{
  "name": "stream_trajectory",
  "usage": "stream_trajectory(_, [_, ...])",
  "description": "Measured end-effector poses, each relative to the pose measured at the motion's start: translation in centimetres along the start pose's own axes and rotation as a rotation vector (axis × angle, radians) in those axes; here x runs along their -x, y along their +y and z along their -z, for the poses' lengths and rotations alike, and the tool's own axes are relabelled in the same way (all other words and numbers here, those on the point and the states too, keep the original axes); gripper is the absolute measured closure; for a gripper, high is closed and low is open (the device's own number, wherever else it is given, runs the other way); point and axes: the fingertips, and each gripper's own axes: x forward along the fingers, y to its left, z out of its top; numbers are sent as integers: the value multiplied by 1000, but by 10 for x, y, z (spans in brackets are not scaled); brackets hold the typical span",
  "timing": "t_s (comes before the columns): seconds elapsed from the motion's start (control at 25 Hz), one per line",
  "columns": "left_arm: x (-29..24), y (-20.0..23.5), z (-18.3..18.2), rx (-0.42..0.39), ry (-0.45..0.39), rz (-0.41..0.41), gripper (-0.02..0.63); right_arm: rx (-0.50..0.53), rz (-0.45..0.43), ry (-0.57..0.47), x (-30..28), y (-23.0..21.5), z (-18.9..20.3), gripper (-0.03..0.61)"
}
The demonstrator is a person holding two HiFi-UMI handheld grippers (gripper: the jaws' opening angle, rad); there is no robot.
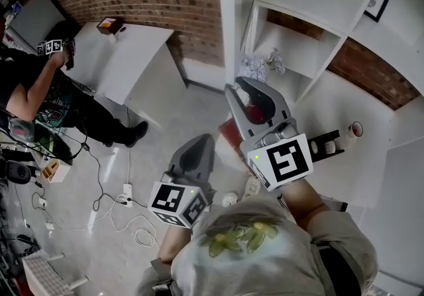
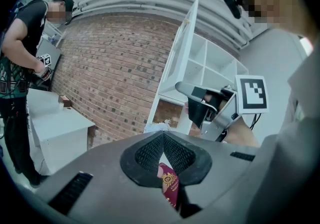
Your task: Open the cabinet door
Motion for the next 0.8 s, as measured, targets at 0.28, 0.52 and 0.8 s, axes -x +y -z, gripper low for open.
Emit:
stream_trajectory(0.28, [4, 5, 0, 1, -6, -20, 603, -3, -17, 13, -6, 4, 2, 502])
stream_trajectory(0.52, [10, 9, -1, 9, -9, -39, 604, -6, -27, 2, -12, 8, 1, 500])
stream_trajectory(0.8, [16, 12, 0, 11, -16, -62, 603, -6, -40, 4, -18, 12, 2, 500])
